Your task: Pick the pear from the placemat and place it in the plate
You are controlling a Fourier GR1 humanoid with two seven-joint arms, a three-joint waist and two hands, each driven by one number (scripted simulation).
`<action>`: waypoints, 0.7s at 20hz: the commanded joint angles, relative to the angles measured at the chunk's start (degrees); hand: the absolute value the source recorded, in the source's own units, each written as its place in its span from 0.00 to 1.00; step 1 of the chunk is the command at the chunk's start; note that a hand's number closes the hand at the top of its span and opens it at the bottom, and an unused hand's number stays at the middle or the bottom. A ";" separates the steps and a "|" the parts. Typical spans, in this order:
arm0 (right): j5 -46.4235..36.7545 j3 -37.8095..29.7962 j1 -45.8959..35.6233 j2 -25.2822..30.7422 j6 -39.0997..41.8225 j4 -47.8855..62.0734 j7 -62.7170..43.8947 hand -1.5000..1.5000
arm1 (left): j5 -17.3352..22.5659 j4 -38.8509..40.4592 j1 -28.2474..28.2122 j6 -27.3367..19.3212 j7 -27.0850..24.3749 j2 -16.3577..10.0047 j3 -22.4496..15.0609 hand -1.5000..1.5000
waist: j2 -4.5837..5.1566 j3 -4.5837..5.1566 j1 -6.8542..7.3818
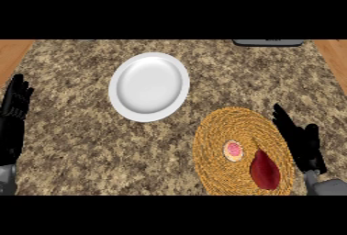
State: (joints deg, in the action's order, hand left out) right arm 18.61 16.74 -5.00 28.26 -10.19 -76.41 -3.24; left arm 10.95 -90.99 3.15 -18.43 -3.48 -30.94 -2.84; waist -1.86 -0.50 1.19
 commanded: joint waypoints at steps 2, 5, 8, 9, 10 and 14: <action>-0.95 0.04 -5.25 -6.02 -6.23 -6.07 -6.09 1.00 | 0.21 1.81 -1.13 2.36 -1.81 1.77 0.18 0.50 | 1.81 0.56 -1.13; -0.99 -0.59 -10.71 -12.70 -14.17 -9.13 -7.68 1.00 | 1.97 5.15 -2.16 6.71 -2.67 4.09 -3.82 0.50 | 1.86 0.67 -1.41; -22.14 2.05 -10.71 3.57 -21.22 -3.15 -4.75 1.00 | 2.33 4.80 -3.97 7.13 -0.49 5.34 -6.26 0.50 | 1.55 1.63 -2.55; -19.80 -0.53 -10.51 -5.41 -30.32 -6.51 -4.86 0.00 | 2.99 6.09 -3.66 7.90 -0.58 5.17 -5.66 0.50 | 1.37 1.01 -3.37; -19.50 -0.47 -9.78 -11.15 -34.25 -4.99 -2.87 0.00 | 3.08 6.75 -4.04 9.08 -1.80 5.42 -6.08 0.50 | 1.88 0.68 -2.00; -30.22 9.35 -2.85 -19.50 -44.47 -7.28 3.13 0.00 | 2.90 13.06 -0.23 9.94 -4.70 8.18 -5.65 0.50 | 1.94 0.63 -2.23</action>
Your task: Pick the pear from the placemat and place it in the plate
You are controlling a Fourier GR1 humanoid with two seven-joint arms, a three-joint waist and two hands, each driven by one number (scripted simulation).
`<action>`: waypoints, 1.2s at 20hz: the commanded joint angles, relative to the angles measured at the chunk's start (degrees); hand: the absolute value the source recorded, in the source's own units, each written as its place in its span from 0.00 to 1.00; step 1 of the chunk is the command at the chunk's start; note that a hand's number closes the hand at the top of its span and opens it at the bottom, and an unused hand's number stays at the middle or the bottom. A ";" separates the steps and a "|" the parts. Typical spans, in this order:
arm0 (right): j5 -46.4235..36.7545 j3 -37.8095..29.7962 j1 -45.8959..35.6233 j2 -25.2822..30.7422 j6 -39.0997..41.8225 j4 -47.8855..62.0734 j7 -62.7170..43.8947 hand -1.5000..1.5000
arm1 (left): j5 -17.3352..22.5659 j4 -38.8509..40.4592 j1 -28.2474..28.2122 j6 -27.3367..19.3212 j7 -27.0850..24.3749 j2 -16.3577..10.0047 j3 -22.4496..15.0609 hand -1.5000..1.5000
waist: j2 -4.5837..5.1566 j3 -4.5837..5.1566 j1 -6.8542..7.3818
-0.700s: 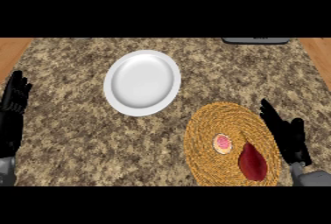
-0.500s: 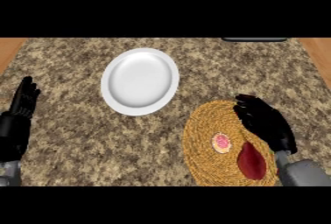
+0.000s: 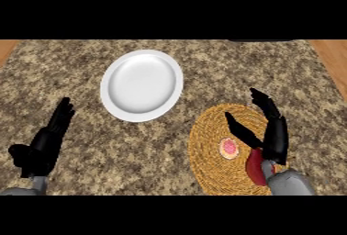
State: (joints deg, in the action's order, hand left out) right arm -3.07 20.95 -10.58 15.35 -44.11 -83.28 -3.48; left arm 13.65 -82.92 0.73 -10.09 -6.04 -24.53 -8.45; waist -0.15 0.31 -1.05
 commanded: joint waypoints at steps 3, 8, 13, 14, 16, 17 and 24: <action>-17.99 10.25 7.44 -5.47 -15.68 -6.01 -3.47 0.00 | 0.27 2.81 0.92 2.81 -0.68 1.22 0.03 0.50 | -0.12 -0.18 0.28; -32.91 9.33 15.38 -2.63 -16.99 -14.14 -15.98 0.00 | -0.67 3.12 0.19 2.93 -1.31 2.69 -0.45 0.50 | -0.17 -0.14 -0.03; -43.94 7.28 22.41 1.26 -2.91 -19.80 -29.55 0.00 | -1.23 2.98 0.88 1.79 -0.53 2.58 0.39 0.50 | -0.16 -0.03 -0.29; -44.46 5.93 22.94 3.70 1.25 -23.70 -32.75 0.00 | 0.01 5.02 0.59 4.43 -2.21 1.20 1.60 0.50 | -0.16 0.09 -0.69; -47.09 8.21 24.97 3.70 7.13 -24.64 -37.66 0.00 | -0.28 4.81 0.54 3.69 -2.75 1.93 1.57 0.50 | -0.11 0.15 -0.58; -47.61 7.48 23.65 4.24 11.03 -25.65 -40.80 0.00 | -1.30 4.13 -0.22 3.87 -1.89 2.11 -0.04 0.50 | -0.02 0.04 0.11; -50.19 9.35 20.96 2.92 31.77 -37.28 -60.84 0.00 | -0.70 5.78 2.90 5.15 -1.21 2.59 1.39 0.50 | 0.12 -0.18 0.85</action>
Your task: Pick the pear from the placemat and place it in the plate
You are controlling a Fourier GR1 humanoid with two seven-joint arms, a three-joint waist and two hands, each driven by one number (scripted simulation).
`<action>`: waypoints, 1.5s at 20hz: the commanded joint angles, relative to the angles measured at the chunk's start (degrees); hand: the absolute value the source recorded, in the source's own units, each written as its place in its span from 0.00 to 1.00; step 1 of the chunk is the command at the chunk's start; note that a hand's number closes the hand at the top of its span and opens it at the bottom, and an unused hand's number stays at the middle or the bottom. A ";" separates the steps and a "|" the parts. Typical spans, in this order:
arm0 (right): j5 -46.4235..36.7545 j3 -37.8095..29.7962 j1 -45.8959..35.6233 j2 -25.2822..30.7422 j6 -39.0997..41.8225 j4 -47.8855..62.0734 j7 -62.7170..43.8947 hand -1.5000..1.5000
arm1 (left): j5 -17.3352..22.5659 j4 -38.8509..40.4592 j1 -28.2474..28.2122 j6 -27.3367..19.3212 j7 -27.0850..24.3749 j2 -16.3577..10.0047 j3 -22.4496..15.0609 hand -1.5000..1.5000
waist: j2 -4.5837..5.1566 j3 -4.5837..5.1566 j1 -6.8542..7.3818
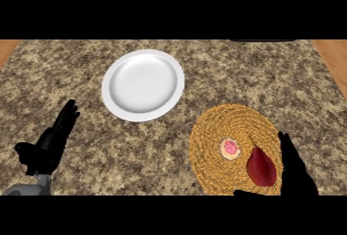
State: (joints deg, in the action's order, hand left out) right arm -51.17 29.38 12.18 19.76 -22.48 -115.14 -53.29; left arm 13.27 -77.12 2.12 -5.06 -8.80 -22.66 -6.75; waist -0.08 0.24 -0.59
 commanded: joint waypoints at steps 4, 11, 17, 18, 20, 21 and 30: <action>-3.15 1.75 -1.22 -3.55 14.66 -7.03 -15.81 0.00 | -2.54 -0.16 2.40 -2.22 2.86 2.43 -0.67 0.50 | 0.00 -0.20 0.34; 0.18 -3.24 -8.23 -5.13 25.46 -4.34 -20.49 0.00 | -2.87 2.88 2.72 0.75 -0.96 3.11 0.23 0.50 | 0.22 -0.15 0.79; 3.80 -6.71 -5.40 -5.21 24.74 1.06 -13.90 0.00 | -3.32 0.59 -0.44 1.73 -0.42 3.04 1.34 0.50 | 0.05 -0.24 0.70; 4.37 -8.58 -11.19 -7.26 25.80 4.79 -14.51 0.00 | -1.95 3.49 0.31 4.34 -2.85 1.57 3.69 0.50 | 0.14 -0.22 0.90; 3.51 -7.87 -3.01 -5.50 22.39 4.16 -9.49 0.00 | -4.17 2.98 1.14 1.76 -1.83 4.09 2.16 0.50 | 0.06 -0.24 0.38; 2.56 -9.01 -6.85 -7.72 21.34 8.81 -8.70 0.00 | -4.59 -0.50 -0.71 1.63 -0.86 4.08 2.01 0.50 | 0.06 -0.25 0.72; 3.68 -15.75 -8.06 -6.92 26.76 12.21 -6.17 0.00 | -5.64 0.85 1.24 4.46 1.45 4.59 4.32 0.50 | 0.06 -0.25 0.57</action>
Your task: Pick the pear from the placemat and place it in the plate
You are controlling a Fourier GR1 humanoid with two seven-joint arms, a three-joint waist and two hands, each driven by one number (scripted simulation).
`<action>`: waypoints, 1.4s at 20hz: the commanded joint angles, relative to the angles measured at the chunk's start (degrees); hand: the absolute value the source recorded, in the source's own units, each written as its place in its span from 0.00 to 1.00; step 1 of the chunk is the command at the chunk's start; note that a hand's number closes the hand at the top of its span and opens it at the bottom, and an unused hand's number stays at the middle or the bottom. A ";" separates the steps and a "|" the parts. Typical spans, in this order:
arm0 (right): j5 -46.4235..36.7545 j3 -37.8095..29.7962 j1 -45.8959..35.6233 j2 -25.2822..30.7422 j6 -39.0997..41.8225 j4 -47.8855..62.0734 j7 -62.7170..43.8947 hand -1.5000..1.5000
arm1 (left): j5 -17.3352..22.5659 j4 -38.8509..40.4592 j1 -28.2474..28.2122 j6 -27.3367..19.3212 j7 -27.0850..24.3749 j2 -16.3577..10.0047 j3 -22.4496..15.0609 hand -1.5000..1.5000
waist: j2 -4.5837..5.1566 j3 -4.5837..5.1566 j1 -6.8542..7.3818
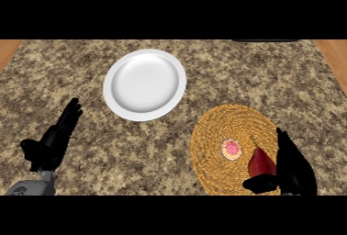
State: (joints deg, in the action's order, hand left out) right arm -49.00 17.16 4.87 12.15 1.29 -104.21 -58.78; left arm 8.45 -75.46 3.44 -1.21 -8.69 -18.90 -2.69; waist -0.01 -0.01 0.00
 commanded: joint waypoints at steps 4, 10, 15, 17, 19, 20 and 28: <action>4.10 -2.18 -1.50 -0.63 3.00 7.06 6.40 1.00 | -1.84 1.72 -1.49 1.82 -2.31 0.48 1.67 0.50 | 0.03 0.00 0.07; 1.74 -3.12 -3.23 -2.31 -0.43 10.92 11.97 1.00 | -3.04 -0.45 2.90 1.14 3.28 2.54 3.30 0.50 | 0.01 0.00 -0.03; -3.80 -1.33 -2.23 -1.86 -4.24 10.27 14.39 1.00 | -4.95 0.95 4.88 0.39 4.00 4.45 2.67 0.50 | 0.02 0.01 -0.23; -13.04 5.68 1.41 -7.63 -7.16 4.35 3.27 1.00 | -2.81 -2.39 -0.11 2.78 2.66 2.92 3.82 0.50 | -0.12 0.03 -0.10; -21.19 11.67 5.12 -11.81 -10.20 2.91 -3.50 1.00 | -3.69 -4.19 -1.83 1.79 3.22 3.29 2.82 0.50 | -0.26 0.06 -0.19; -22.77 14.73 2.35 -11.88 -13.07 5.53 -8.77 1.00 | -4.30 -1.83 -1.29 1.98 1.00 3.50 2.75 0.50 | -0.13 0.08 -0.02; -40.39 32.23 2.73 -12.08 -10.70 -3.06 -23.42 1.00 | -3.82 -4.16 -2.55 2.94 2.77 3.86 2.32 0.50 | -0.19 0.05 0.09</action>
State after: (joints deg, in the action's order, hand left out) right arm -83.77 41.83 10.50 1.21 -9.78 -104.77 -65.98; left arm 4.54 -78.47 1.83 0.92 -6.59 -15.34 0.28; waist -0.32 0.13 -0.24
